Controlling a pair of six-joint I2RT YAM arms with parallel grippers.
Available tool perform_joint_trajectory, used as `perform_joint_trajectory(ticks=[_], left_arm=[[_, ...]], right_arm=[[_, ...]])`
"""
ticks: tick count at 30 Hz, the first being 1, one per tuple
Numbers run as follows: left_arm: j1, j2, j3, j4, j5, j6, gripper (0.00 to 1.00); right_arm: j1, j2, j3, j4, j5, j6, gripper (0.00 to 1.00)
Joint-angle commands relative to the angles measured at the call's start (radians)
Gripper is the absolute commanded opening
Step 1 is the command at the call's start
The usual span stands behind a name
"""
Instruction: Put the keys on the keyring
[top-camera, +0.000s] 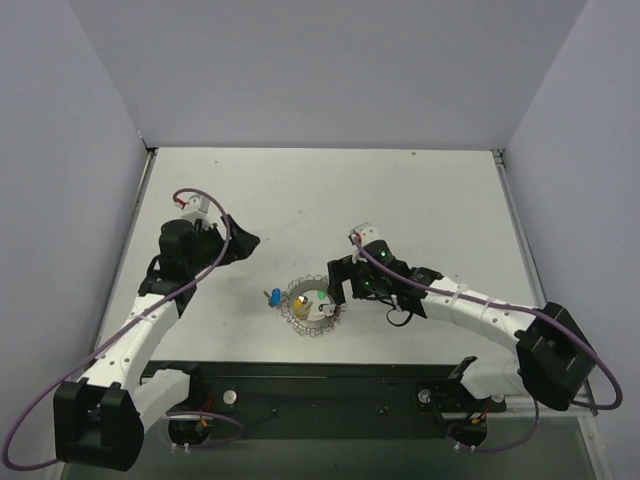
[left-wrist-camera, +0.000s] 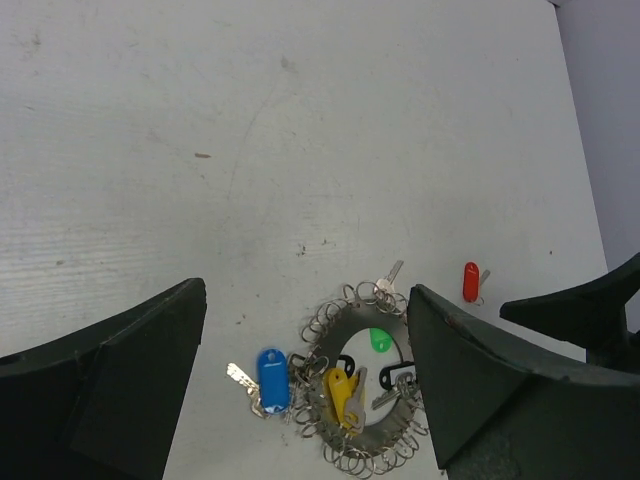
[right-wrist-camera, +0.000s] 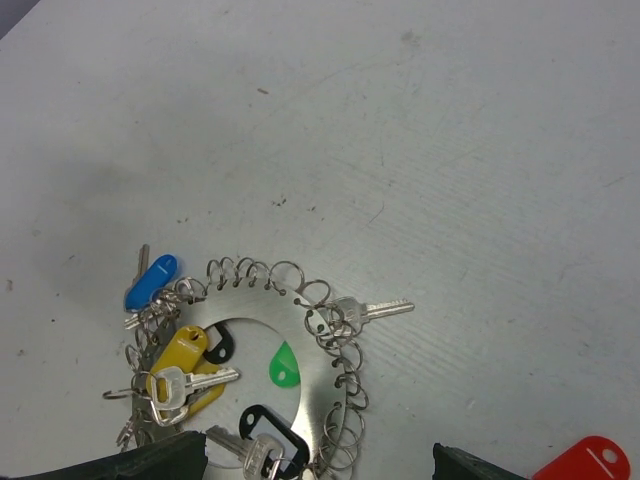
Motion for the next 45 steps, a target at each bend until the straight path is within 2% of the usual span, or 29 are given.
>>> perform_joint_trajectory(ticks=[1, 4, 8, 12, 16, 18, 23, 26, 27, 31, 34, 38, 45], left_arm=[[0.004, 0.070, 0.038, 0.048, 0.098, 0.003, 0.91], [-0.017, 0.107, 0.049, 0.048, 0.144, 0.021, 0.95], [-0.076, 0.141, 0.079, -0.009, 0.114, 0.043, 0.95], [-0.134, 0.204, 0.121, -0.060, 0.115, 0.058, 0.95], [-0.163, 0.241, 0.106, -0.060, 0.134, 0.060, 0.88], [-0.162, 0.229, 0.064, -0.039, 0.129, 0.042, 0.87], [-0.160, 0.192, 0.027, -0.047, 0.173, 0.038, 0.73], [-0.182, 0.172, 0.026, -0.101, 0.148, 0.054, 0.66], [-0.220, 0.167, 0.030, -0.120, 0.122, 0.057, 0.65], [-0.333, 0.187, 0.099, -0.265, -0.056, 0.093, 0.61], [-0.389, 0.224, 0.122, -0.308, -0.122, 0.112, 0.55], [-0.409, 0.271, 0.115, -0.299, -0.150, 0.104, 0.50], [-0.444, 0.321, 0.118, -0.235, -0.199, 0.127, 0.50]], right_arm=[[0.009, 0.065, 0.058, -0.002, -0.024, 0.005, 0.96], [0.009, 0.104, 0.078, -0.004, -0.053, 0.002, 0.95], [0.012, 0.135, 0.109, 0.021, -0.148, 0.016, 0.91], [0.049, 0.173, 0.147, 0.059, -0.223, 0.019, 0.90], [0.066, 0.234, 0.198, 0.071, -0.298, 0.010, 0.86], [0.073, 0.268, 0.204, 0.140, -0.332, 0.022, 0.85], [0.090, 0.340, 0.238, 0.194, -0.358, 0.037, 0.80], [0.086, 0.320, 0.210, 0.203, -0.341, 0.034, 0.80], [0.081, 0.299, 0.201, 0.203, -0.332, 0.034, 0.80], [0.038, 0.233, 0.138, 0.196, -0.303, 0.048, 0.81], [-0.012, 0.176, 0.106, 0.197, -0.309, 0.068, 0.81], [-0.083, 0.097, 0.051, 0.194, -0.326, 0.082, 0.81], [-0.154, 0.017, 0.028, 0.142, -0.340, 0.067, 0.82]])
